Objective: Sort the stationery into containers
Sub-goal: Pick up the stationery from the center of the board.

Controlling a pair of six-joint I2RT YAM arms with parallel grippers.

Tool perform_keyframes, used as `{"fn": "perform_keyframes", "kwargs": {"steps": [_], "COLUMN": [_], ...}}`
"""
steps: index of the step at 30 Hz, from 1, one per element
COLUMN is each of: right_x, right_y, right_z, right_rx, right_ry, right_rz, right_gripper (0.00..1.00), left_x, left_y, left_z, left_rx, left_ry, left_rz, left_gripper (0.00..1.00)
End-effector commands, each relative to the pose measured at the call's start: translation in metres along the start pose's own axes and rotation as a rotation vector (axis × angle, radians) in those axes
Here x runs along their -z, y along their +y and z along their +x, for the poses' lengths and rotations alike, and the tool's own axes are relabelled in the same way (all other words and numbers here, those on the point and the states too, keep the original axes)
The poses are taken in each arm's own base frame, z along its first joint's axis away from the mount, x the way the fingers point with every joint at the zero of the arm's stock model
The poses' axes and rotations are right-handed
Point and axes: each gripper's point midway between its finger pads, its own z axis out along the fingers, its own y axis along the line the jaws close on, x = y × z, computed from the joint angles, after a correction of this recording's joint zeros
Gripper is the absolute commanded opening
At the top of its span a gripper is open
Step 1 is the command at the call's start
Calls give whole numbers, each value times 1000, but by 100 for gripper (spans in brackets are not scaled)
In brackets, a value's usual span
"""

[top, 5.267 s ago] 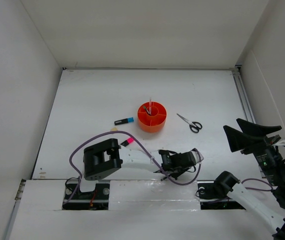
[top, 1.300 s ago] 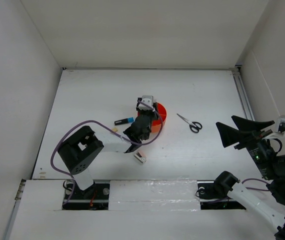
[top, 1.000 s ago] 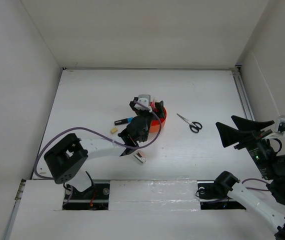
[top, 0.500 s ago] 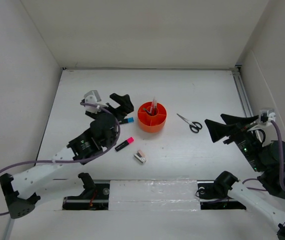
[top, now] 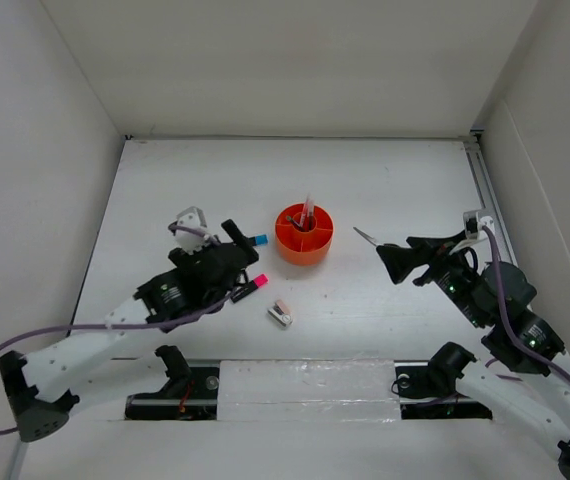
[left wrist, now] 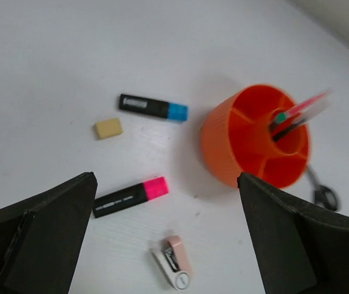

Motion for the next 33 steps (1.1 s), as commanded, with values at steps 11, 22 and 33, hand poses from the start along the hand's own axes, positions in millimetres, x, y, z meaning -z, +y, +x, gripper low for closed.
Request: {"fn": "perform_keyframes", "kwargs": {"steps": [11,22,33], "right_x": [6,6,8], "right_y": [17,37,43], "right_z": [-17,-14,-9], "right_rx": [1,-1,9], "right_ry": [-49,-50,-44], "right_rz": [-79,-202,-243], "right_gripper": [99,99,99], "left_x": [-104,-123,-145], "left_y": [81,101,91], "left_z": [20,76,96], "left_rx": [66,45,-21], "left_ry": [270,422,506], "left_rz": [-235,-291,-285], "left_gripper": [95,100,94]}}
